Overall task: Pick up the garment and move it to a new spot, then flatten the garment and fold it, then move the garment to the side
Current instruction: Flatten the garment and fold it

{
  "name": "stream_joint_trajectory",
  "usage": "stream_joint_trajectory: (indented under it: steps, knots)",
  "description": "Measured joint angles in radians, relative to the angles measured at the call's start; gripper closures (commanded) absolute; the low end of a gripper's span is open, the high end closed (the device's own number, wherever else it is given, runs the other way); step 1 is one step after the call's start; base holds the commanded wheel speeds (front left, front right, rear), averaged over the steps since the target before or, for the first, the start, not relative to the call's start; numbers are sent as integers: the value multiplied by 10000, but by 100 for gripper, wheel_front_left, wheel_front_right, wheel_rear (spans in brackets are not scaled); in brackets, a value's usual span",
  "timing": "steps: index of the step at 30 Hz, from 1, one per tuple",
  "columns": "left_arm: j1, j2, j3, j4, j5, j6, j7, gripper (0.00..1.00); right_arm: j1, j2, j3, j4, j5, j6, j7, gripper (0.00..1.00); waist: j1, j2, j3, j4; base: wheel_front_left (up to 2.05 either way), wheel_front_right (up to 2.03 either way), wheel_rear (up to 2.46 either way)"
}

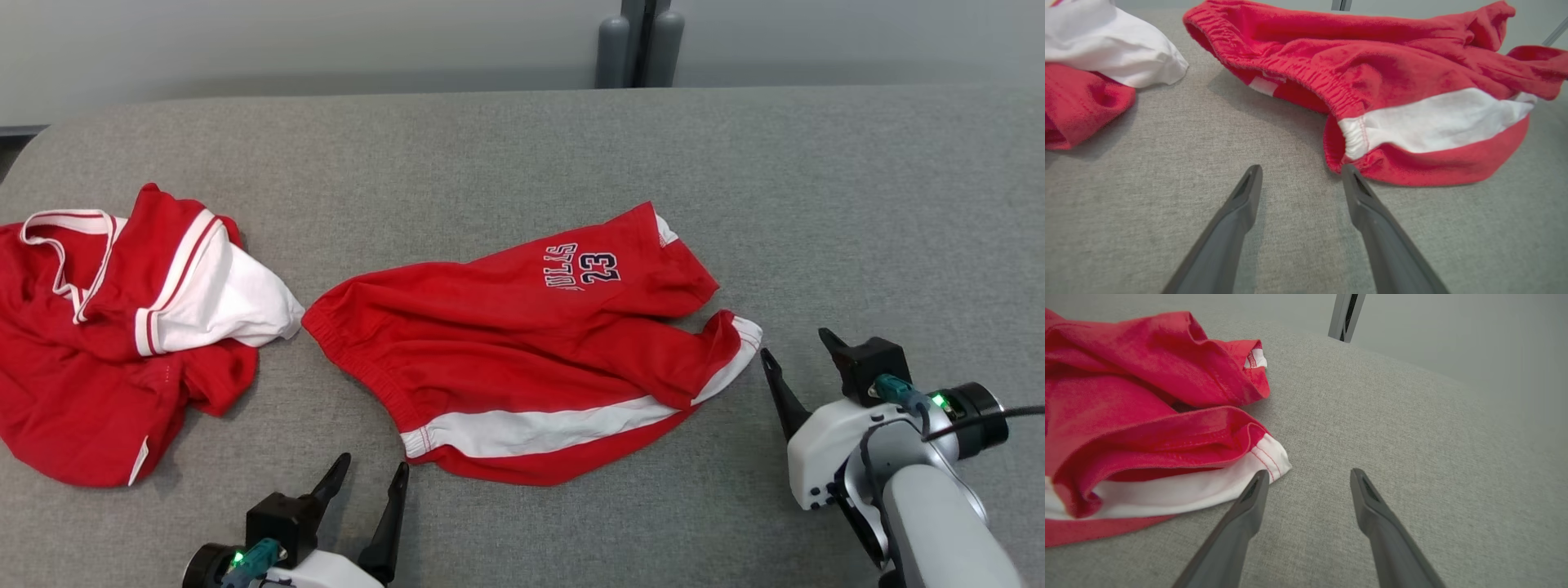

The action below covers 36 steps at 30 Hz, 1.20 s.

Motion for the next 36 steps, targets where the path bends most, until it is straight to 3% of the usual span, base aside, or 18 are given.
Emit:
stream_joint_trajectory:
  steps: [12,36]
  knots:
    - [-252,290,-639,-708,-660,0,663,0,-852,-412,1089,828,940,0,362,0,0,0,462,421,0,0,0]
    - [-494,619,-1653,-1383,-1584,0,1066,0,-1367,-803,1841,1231,1618,2,600,0,0,0,747,378,0,0,0]
